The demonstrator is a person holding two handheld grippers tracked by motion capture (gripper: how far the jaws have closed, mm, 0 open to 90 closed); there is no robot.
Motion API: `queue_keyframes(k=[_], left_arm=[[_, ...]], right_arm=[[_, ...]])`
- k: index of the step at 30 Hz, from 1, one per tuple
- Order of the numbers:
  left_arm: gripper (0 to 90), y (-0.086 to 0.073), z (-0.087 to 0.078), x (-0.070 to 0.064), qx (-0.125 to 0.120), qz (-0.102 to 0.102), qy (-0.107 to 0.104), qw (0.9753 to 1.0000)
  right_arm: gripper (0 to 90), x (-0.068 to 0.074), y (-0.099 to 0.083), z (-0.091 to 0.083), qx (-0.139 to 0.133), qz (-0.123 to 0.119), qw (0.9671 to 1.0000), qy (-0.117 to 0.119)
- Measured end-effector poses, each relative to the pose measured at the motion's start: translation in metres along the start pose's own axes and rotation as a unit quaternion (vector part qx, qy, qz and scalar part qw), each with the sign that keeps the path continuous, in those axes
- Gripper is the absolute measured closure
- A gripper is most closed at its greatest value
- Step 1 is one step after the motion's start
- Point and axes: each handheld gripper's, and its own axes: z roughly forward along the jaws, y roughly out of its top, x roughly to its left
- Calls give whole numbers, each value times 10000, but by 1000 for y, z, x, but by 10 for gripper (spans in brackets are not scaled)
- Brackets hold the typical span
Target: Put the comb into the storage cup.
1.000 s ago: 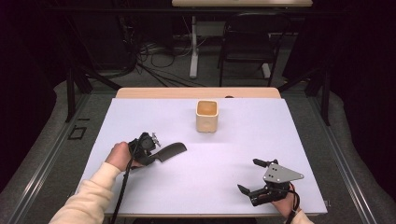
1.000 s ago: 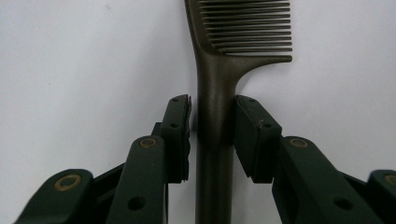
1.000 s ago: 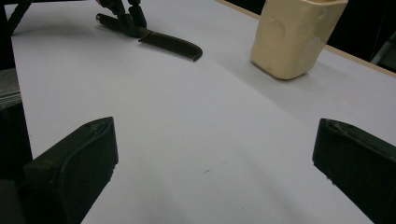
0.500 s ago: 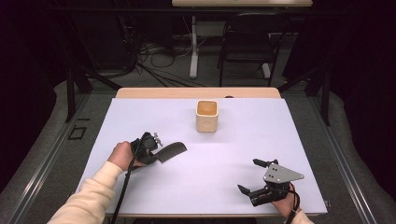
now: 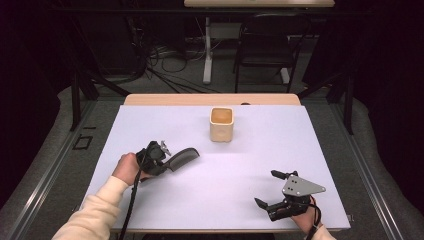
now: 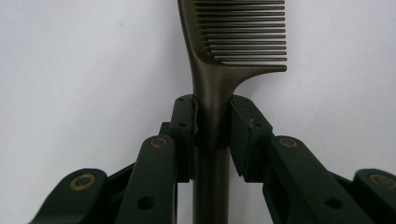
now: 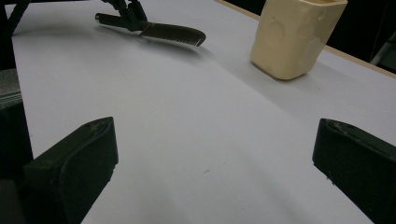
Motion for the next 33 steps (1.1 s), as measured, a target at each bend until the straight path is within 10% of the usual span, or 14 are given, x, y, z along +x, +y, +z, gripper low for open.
queue_keyframes(k=[13,33], left_arm=[[722,-14,-12,6,-681,-400,-340,9963],[722,-19,-24,5,-1289,-681,-165,9892]], right_arm=[[0,-1,0,0,1,-6,10000,-4],[0,-1,0,0,-3,-9,10000,-1]])
